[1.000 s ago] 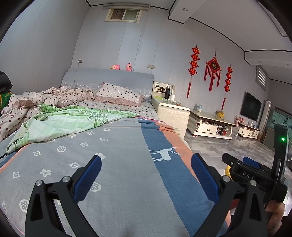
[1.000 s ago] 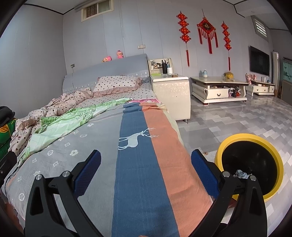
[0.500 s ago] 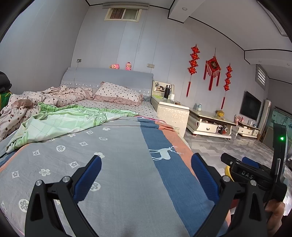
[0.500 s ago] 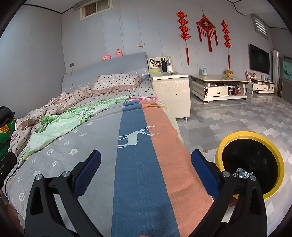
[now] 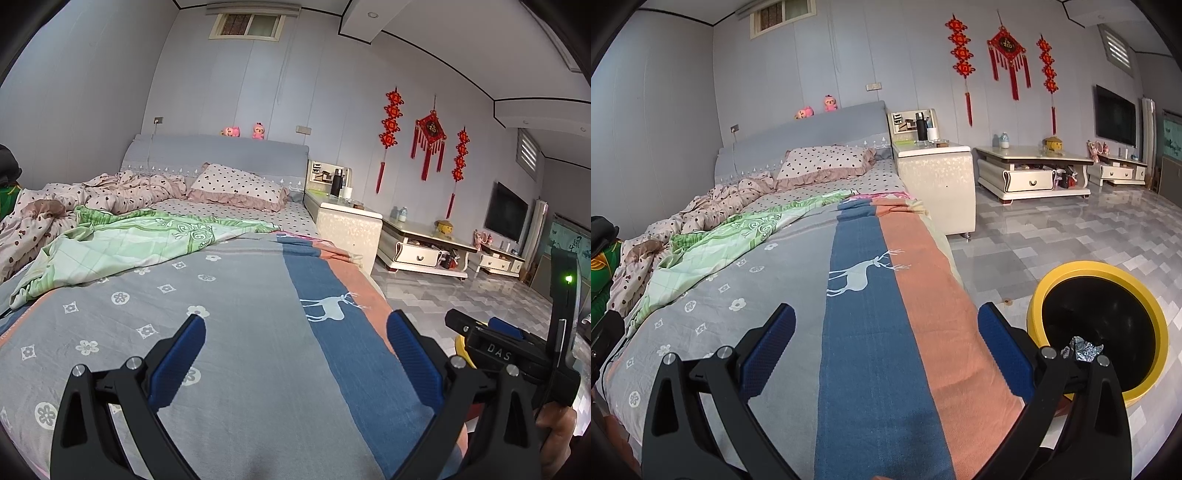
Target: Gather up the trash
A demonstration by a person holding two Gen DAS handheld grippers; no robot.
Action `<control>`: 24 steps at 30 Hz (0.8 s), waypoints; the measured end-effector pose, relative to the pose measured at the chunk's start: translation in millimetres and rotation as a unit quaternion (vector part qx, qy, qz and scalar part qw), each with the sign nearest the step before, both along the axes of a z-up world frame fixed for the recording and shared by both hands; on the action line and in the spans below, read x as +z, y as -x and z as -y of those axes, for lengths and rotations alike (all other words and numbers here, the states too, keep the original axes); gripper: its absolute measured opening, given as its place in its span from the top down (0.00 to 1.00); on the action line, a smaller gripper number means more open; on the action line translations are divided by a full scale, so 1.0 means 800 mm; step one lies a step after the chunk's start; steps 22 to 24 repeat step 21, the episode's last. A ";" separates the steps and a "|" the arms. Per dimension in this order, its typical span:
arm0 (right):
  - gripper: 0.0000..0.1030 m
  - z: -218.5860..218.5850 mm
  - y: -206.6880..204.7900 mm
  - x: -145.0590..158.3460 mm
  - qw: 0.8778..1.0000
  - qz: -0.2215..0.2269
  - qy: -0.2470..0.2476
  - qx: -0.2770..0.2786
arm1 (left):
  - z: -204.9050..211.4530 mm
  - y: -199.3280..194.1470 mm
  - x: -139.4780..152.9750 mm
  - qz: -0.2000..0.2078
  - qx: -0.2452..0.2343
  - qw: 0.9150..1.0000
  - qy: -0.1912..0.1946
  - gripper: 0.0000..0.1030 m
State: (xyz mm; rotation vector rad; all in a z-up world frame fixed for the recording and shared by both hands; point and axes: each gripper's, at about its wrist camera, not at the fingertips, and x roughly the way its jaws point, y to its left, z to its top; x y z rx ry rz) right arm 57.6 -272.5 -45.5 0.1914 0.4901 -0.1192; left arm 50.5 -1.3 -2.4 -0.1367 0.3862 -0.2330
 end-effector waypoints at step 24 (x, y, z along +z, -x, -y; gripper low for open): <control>0.08 0.006 -0.001 -0.003 1.000 -0.004 -0.004 -0.002 | 0.003 -0.004 -0.008 -0.007 -0.002 1.000 -0.001 0.08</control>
